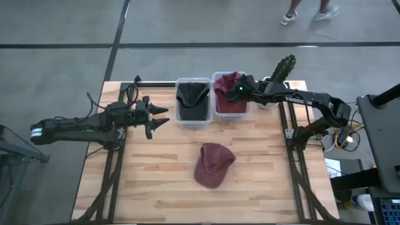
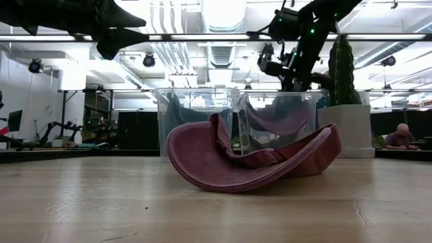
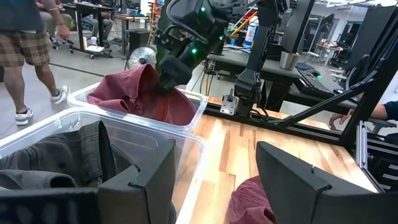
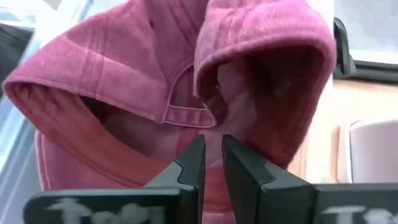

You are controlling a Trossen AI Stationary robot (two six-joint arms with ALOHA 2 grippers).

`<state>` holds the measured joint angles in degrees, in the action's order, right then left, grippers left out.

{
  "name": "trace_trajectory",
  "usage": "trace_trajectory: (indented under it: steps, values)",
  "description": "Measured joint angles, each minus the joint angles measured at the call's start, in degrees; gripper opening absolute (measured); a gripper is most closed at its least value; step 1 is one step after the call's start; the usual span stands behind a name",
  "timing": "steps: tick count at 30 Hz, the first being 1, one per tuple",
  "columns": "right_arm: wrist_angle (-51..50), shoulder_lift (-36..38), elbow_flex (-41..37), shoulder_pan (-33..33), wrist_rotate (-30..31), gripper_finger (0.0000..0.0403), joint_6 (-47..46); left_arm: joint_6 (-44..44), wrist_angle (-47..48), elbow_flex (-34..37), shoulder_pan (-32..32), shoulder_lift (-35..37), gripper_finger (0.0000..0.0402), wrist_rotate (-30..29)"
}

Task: Pick & Place hat
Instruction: Put the right red cap into the right transparent bin, then put the red cap into the right transparent bin

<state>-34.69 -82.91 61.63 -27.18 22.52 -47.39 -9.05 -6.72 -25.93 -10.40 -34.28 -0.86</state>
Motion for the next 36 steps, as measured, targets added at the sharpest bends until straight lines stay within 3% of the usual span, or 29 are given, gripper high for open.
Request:
trace_trajectory:
  steps: [7,12,24,29,36]
  values:
    - [-5.6,-1.1,0.0,0.1,-0.3,0.0047,-3.8,0.0,-0.1,0.0,0.0,0.0,0.0213,0.0]
    - [-4.3,-0.6,0.0,0.9,-1.2,0.0047,-3.5,0.2,-0.1,0.0,0.0,0.0,0.0213,0.0]
    - [-2.3,9.1,0.3,7.2,-1.8,0.0048,-3.2,0.3,0.0,0.0,0.0,0.0,0.0213,0.0]
    - [-2.0,14.9,0.1,19.8,-2.2,0.005,-8.6,0.3,0.8,0.0,0.0,0.0,0.0213,0.0]
    - [-2.2,12.6,-0.5,48.6,4.6,0.005,-30.5,0.3,1.8,0.0,0.0,0.0,0.0213,0.0]
